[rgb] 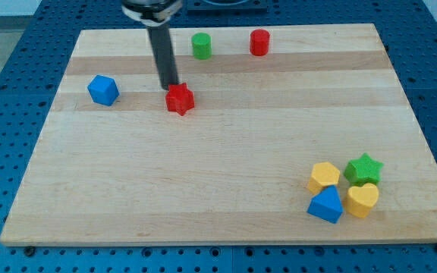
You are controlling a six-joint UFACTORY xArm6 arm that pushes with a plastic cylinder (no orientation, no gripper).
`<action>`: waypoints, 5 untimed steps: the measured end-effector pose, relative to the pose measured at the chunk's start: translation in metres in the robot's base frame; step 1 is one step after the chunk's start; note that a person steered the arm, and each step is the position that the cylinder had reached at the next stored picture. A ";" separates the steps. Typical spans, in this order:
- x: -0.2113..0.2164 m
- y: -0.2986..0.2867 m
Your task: Push the red star towards yellow hexagon
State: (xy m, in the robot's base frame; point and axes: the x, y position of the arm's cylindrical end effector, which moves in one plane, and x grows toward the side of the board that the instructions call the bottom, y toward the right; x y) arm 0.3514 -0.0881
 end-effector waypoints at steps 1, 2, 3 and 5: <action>0.006 0.010; 0.012 0.010; 0.012 0.009; 0.025 -0.014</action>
State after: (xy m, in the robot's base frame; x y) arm 0.3764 -0.1016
